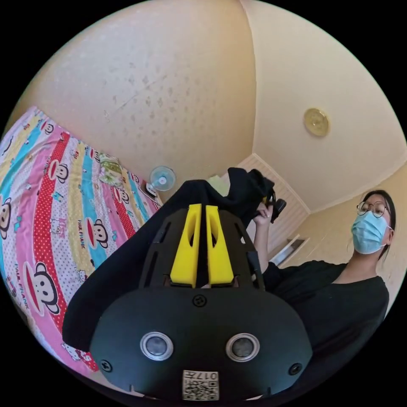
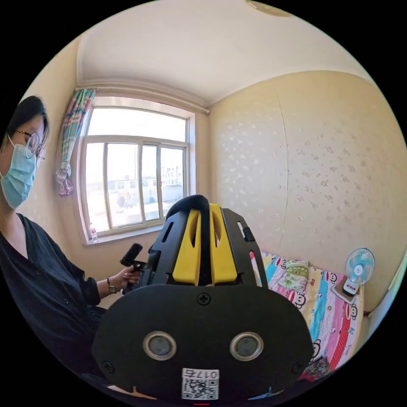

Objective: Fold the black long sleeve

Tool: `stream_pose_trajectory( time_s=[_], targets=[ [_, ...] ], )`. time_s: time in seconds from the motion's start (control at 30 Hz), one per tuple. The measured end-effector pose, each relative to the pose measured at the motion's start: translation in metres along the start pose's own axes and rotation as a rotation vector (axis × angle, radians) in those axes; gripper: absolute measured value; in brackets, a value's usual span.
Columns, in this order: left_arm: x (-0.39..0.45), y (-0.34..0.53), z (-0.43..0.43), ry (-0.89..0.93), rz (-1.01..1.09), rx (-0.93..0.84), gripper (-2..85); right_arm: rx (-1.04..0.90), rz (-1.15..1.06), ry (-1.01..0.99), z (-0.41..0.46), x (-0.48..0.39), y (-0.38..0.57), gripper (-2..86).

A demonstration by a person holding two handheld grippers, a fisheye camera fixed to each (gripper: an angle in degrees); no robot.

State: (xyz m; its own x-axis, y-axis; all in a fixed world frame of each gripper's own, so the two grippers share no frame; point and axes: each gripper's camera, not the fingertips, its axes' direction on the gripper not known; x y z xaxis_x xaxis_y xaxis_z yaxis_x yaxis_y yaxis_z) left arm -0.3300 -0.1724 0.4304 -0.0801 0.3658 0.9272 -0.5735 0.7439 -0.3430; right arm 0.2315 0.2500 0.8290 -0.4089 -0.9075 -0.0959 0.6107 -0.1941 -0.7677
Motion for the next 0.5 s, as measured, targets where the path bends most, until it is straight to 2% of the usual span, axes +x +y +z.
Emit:
stream_pose_trajectory(
  time_s=[0.13,0.33,0.5],
  targets=[
    [0.057,0.000,-0.083,-0.182,0.084,0.068,-0.4,-0.099,0.042,-0.109,0.006,0.034,0.045,4.1],
    [0.150,0.005,-0.155,-0.130,0.210,0.121,-0.6,-0.078,0.122,-0.212,-0.022,0.047,0.097,3.7],
    [0.223,-0.035,-0.196,-0.194,0.341,0.191,-0.6,-0.039,0.079,-0.188,-0.035,0.062,0.052,3.4]
  ],
)
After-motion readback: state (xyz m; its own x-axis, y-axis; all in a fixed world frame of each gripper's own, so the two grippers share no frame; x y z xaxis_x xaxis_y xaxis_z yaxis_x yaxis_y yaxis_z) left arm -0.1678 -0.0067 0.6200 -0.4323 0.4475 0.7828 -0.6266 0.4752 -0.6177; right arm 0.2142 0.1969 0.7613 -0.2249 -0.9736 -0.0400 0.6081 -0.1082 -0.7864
